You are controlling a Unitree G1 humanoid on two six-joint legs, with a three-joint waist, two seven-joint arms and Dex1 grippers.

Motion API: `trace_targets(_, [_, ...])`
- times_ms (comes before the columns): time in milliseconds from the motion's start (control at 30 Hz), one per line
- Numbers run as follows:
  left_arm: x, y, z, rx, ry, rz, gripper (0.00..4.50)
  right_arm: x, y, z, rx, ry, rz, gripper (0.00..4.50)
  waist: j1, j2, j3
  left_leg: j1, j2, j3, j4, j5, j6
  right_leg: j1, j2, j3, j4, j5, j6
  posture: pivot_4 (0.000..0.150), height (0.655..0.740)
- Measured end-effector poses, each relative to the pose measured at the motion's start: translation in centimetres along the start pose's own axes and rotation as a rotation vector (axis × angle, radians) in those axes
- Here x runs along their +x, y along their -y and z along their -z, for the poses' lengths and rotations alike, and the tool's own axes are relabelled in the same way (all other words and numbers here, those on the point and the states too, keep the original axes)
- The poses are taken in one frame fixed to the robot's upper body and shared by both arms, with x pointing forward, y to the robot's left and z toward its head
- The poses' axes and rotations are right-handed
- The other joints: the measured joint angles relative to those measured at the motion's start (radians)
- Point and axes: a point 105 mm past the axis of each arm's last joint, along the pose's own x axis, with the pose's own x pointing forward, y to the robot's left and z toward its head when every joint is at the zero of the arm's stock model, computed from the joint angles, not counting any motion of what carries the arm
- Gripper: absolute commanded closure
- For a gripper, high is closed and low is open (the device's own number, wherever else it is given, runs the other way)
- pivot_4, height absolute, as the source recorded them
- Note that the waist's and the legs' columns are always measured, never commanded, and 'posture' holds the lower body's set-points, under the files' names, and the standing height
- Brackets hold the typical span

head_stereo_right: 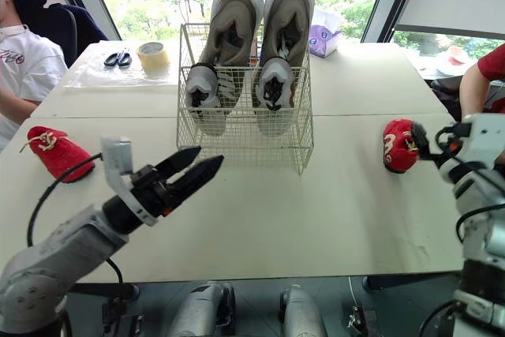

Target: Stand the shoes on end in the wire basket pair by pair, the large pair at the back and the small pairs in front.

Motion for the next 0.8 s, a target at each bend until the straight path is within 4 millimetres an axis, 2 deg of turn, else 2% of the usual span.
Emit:
trace_targets(100, [0.4,0.6,2.8,0.019,-0.074,-0.004,0.05,-0.4,-1.5,1.8,0.007,-0.024,0.024,0.00,0.000,0.001,-0.001,0.002,0.001,0.001,0.000,-0.001,0.001,0.002,-0.001,0.001,-0.001,0.000,0.000,0.150,0.7351])
trace_targets(167, [0.6,1.0,3.4,0.023,-0.081,0.000,0.05,-0.4,-1.7,2.8,0.010,-0.052,0.040,0.00,0.001,0.001,-0.001,0.002,0.000,0.001,0.000,-0.001,0.001,0.001,-0.001,0.001,-0.001,0.000,0.000,0.150,0.7351])
trace_targets(333, [0.7,1.2,3.5,0.052,-0.077,0.014,0.05,0.1,-0.9,4.1,0.011,-0.099,0.087,0.00,-0.003,0.002,-0.001,0.002,0.001,0.001,-0.001,-0.002,0.002,0.001,-0.002,0.001,-0.001,-0.001,-0.001,0.150,0.7351])
trace_targets(467, [0.6,1.1,3.6,0.069,-0.093,0.022,0.05,1.3,-0.5,4.9,0.013,-0.120,0.121,0.00,-0.005,0.003,-0.002,0.002,0.001,0.002,-0.001,-0.002,0.002,0.000,-0.001,0.002,-0.001,-0.001,-0.001,0.150,0.7351])
trace_targets(733, [0.5,0.9,3.2,0.084,-0.096,0.032,0.05,4.4,-2.3,8.2,0.064,-0.189,0.104,0.00,-0.007,0.004,-0.002,0.002,0.000,0.002,-0.001,-0.002,0.002,0.000,-0.001,0.002,-0.001,-0.001,-0.001,0.150,0.7351])
trace_targets(800, [0.3,0.7,3.1,0.092,-0.096,0.023,0.00,4.9,-2.2,8.8,0.063,-0.200,0.123,0.57,-0.006,0.004,-0.002,0.002,0.000,0.002,-0.001,-0.002,0.002,0.000,-0.001,0.003,-0.001,-0.001,-0.001,0.150,0.7351])
